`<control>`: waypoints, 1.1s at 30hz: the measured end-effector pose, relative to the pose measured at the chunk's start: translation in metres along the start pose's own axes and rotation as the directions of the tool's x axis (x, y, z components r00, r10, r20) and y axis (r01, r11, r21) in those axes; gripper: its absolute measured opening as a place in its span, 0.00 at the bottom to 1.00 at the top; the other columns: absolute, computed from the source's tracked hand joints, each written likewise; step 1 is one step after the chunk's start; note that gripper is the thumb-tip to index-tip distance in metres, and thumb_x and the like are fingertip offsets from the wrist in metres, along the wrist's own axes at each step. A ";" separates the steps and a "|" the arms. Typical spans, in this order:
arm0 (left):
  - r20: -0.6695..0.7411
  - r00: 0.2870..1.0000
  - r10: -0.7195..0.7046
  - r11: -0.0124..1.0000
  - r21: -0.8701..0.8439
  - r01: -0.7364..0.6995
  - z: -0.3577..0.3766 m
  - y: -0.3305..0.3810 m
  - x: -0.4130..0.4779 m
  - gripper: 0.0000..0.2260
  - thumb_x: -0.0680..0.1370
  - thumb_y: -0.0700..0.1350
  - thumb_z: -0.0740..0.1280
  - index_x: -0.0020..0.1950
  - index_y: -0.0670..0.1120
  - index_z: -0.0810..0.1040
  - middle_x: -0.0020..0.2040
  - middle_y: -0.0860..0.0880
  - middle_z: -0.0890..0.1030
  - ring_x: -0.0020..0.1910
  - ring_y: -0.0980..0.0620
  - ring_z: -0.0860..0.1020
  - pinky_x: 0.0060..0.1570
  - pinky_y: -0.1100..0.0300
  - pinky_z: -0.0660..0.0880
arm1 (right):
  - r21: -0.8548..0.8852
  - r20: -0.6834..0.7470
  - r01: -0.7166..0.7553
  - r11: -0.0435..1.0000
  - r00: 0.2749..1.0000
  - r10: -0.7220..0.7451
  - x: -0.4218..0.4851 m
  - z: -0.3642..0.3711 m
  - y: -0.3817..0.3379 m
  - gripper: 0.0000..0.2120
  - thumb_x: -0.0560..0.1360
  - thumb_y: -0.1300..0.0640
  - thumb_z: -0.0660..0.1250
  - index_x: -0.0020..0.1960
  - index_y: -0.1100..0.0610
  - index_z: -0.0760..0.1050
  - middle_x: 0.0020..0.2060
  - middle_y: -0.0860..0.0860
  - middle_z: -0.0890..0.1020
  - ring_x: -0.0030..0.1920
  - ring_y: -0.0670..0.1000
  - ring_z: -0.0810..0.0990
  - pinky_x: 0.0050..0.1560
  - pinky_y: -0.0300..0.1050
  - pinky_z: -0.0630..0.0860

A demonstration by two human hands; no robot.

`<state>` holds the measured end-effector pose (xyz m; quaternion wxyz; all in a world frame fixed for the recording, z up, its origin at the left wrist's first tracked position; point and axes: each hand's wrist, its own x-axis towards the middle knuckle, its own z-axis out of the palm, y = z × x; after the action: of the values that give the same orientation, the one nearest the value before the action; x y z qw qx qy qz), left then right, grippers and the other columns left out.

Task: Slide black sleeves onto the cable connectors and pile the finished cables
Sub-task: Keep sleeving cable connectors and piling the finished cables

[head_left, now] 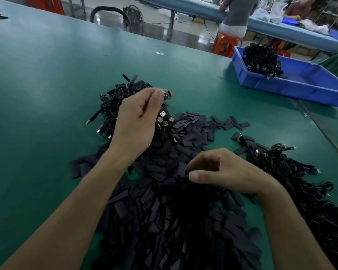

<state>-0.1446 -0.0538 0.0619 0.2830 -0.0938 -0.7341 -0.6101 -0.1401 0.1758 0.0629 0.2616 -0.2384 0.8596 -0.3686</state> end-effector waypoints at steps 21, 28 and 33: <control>0.319 0.906 -0.277 0.961 0.103 0.258 0.002 -0.024 -0.012 0.07 0.82 0.45 0.67 0.52 0.59 0.79 0.42 0.55 0.85 0.40 0.57 0.82 0.45 0.61 0.80 | -0.284 -0.555 -0.123 0.951 0.830 -0.058 0.041 0.016 0.043 0.04 0.74 0.57 0.75 0.47 0.49 0.83 0.47 0.46 0.79 0.46 0.45 0.78 0.51 0.34 0.74; 0.318 0.909 -0.269 0.961 0.156 0.229 0.005 -0.022 -0.013 0.07 0.80 0.46 0.69 0.51 0.60 0.81 0.39 0.58 0.85 0.39 0.54 0.83 0.45 0.54 0.81 | 0.149 -0.640 0.214 0.965 0.765 -0.070 0.034 0.016 0.018 0.09 0.79 0.61 0.69 0.48 0.47 0.79 0.38 0.48 0.84 0.40 0.53 0.83 0.45 0.51 0.82; 0.307 0.906 -0.292 0.956 0.102 0.274 0.005 -0.024 -0.013 0.06 0.80 0.42 0.70 0.53 0.52 0.83 0.41 0.54 0.86 0.40 0.59 0.84 0.44 0.68 0.78 | 0.128 -0.686 0.283 0.951 0.717 -0.121 0.033 0.015 0.010 0.12 0.77 0.58 0.72 0.54 0.42 0.82 0.43 0.45 0.85 0.41 0.51 0.82 0.43 0.45 0.81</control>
<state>-0.1468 -0.0515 0.0346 0.0718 -0.0755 -0.7929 -0.6004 -0.1573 0.1545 0.0374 -0.0821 -0.1517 0.8170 -0.5502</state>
